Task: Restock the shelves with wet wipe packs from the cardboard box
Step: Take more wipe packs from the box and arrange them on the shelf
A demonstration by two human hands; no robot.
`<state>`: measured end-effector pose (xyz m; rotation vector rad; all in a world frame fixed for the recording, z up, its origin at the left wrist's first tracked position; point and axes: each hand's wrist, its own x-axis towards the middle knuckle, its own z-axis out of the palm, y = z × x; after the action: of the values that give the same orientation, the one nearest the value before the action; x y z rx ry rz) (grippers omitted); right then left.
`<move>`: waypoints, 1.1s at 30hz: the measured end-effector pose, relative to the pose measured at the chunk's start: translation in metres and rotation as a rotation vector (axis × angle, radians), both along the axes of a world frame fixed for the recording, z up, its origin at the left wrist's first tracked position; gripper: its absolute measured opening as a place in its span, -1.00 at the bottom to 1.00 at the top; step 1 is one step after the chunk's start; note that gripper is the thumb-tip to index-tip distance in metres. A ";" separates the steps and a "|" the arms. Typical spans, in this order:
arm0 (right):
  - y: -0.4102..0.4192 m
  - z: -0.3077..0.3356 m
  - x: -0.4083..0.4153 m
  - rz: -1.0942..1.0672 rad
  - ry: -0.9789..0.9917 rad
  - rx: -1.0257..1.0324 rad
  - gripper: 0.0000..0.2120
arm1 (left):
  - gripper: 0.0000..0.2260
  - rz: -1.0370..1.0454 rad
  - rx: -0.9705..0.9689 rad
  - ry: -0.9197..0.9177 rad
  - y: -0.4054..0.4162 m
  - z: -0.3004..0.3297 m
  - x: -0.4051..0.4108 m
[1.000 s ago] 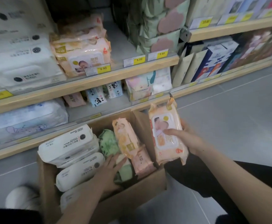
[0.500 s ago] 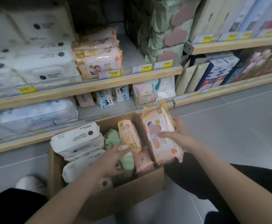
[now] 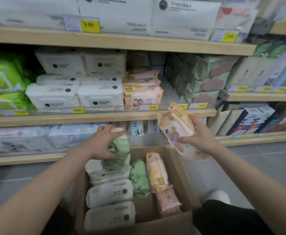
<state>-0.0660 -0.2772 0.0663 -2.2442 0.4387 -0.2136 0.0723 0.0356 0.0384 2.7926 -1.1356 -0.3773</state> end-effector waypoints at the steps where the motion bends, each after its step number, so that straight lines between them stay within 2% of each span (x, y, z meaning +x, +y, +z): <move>1: 0.002 0.008 0.018 0.016 -0.017 -0.048 -0.22 | -0.16 0.031 -0.022 -0.014 0.007 0.003 0.011; 6: 0.014 0.047 0.121 0.142 -0.060 -0.383 -0.17 | -0.17 0.133 -0.095 -0.054 0.024 0.016 0.055; 12: 0.034 0.099 0.239 0.242 -0.061 -0.710 -0.23 | -0.20 0.193 -0.136 -0.070 0.023 0.017 0.083; 15: 0.035 0.097 0.285 0.352 0.061 -0.747 -0.26 | -0.19 0.205 -0.159 -0.042 0.022 0.010 0.090; 17: 0.037 0.082 0.303 0.350 0.103 -0.770 -0.28 | -0.18 0.202 -0.169 -0.021 0.021 0.007 0.093; 21: 0.045 0.045 0.308 0.201 -0.019 -0.938 -0.11 | -0.19 0.217 -0.174 0.003 0.018 0.001 0.097; 24: 0.046 0.035 0.309 0.169 -0.140 -1.033 -0.16 | -0.18 0.256 -0.233 0.034 0.019 -0.001 0.102; 26: 0.044 0.036 0.313 0.162 -0.146 -1.052 -0.23 | -0.18 0.275 -0.250 0.035 0.019 0.000 0.104; 33: 0.041 0.038 0.331 0.122 -0.038 -1.003 -0.23 | -0.18 0.280 -0.239 0.019 0.017 -0.002 0.103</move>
<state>0.2645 -0.2357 0.1045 -3.2230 0.1705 -0.4906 0.1757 0.0529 0.0362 2.6750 -0.7161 -0.2226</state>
